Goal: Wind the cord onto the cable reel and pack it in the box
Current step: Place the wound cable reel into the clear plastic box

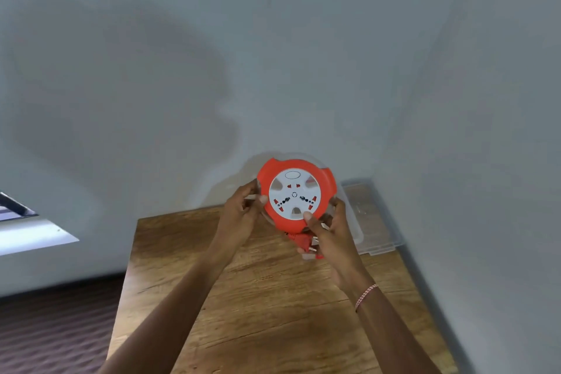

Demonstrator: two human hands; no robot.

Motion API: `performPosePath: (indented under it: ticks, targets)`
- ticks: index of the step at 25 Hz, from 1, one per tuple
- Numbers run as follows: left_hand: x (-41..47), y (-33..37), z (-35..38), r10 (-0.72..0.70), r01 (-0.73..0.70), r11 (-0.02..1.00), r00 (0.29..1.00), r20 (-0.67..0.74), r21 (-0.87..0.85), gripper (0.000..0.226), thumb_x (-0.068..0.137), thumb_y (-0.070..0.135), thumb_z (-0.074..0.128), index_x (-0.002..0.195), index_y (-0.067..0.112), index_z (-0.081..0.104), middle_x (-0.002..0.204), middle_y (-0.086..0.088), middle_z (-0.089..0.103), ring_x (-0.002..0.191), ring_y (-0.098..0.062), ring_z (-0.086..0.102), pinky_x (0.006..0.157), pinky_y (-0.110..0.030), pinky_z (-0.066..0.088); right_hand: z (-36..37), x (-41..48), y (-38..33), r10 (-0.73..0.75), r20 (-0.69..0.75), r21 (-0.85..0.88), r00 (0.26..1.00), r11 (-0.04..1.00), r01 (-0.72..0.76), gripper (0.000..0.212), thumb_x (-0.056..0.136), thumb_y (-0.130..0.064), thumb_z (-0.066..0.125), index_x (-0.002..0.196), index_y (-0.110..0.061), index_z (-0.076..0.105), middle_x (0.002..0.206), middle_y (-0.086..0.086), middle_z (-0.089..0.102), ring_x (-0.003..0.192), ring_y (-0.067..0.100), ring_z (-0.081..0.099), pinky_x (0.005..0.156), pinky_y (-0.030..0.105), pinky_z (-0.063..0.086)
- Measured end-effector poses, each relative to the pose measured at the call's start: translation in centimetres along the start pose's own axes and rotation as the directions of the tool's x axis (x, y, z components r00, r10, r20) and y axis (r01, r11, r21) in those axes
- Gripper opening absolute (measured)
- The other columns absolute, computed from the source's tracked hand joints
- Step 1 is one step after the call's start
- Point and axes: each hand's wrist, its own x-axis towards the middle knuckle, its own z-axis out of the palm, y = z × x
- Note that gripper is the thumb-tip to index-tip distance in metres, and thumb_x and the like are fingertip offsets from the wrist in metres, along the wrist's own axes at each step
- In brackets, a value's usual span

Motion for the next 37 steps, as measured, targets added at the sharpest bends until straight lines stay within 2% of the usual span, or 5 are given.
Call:
performPosePath:
  ticks: [7, 14, 24, 30, 37]
  targets:
    - [4.1, -1.6, 0.7, -0.149, 0.150, 0.971, 0.989, 0.017, -0.188, 0.028, 0.111, 0.040, 0.053, 0.128, 0.033, 0.074, 0.115, 0.006, 0.081, 0.103, -0.015, 0.078, 0.076, -0.023, 0.063, -0.6, 1.0, 1.0, 0.009, -0.001, 0.162, 1.000, 0.987, -0.009, 0.058, 0.090, -0.033, 0.078, 0.134, -0.046, 0.043, 0.129, -0.001, 0.071, 0.102, 0.037, 0.075, 0.075, 0.059, 0.062]
    - [11.7, -7.2, 2.8, -0.499, 0.503, 0.864, 0.860, 0.108, -0.019, 0.032, 0.110, 0.024, 0.056, 0.137, 0.008, 0.063, 0.123, -0.014, 0.072, 0.098, -0.026, 0.073, 0.093, -0.045, 0.063, -4.0, 1.7, 4.0, 0.136, -0.072, 0.317, 0.988, 0.943, -0.106, 0.048, 0.090, -0.026, 0.078, 0.129, -0.040, 0.053, 0.128, 0.009, 0.071, 0.106, 0.040, 0.073, 0.063, 0.040, 0.061]
    - [12.1, -10.4, 4.8, -0.534, 0.546, 0.837, 0.831, 0.153, -0.041, 0.023, 0.100, 0.011, 0.073, 0.117, -0.004, 0.069, 0.107, -0.025, 0.078, 0.086, -0.028, 0.078, 0.072, -0.033, 0.068, -6.6, 1.5, 6.0, 0.165, -0.141, 0.336, 0.976, 0.936, -0.110, 0.046, 0.094, -0.021, 0.074, 0.130, -0.042, 0.055, 0.127, 0.012, 0.071, 0.108, 0.045, 0.070, 0.068, 0.046, 0.062]
    - [2.2, -14.2, -2.1, -0.628, 0.640, 0.659, 0.757, 0.180, -0.395, 0.025, 0.101, 0.010, 0.069, 0.120, -0.007, 0.070, 0.109, -0.026, 0.080, 0.087, -0.028, 0.082, 0.069, -0.029, 0.066, -3.6, 2.4, 4.7, 0.121, -0.046, 0.179, 0.992, 0.977, -0.111, 0.051, 0.093, -0.026, 0.075, 0.134, -0.043, 0.051, 0.125, 0.004, 0.073, 0.103, 0.037, 0.074, 0.073, 0.051, 0.063]
    - [-10.6, -19.3, -5.5, -0.645, 0.535, 0.519, 0.757, 0.104, -0.667, 0.035, 0.083, 0.017, 0.087, 0.112, 0.000, 0.079, 0.123, -0.025, 0.077, 0.110, -0.030, 0.079, 0.077, -0.028, 0.066, 0.7, 2.6, 5.8, 0.157, 0.114, 0.053, 0.981, 0.985, -0.164, 0.057, 0.090, -0.024, 0.078, 0.136, -0.041, 0.049, 0.122, 0.003, 0.074, 0.099, 0.036, 0.076, 0.065, 0.052, 0.064]
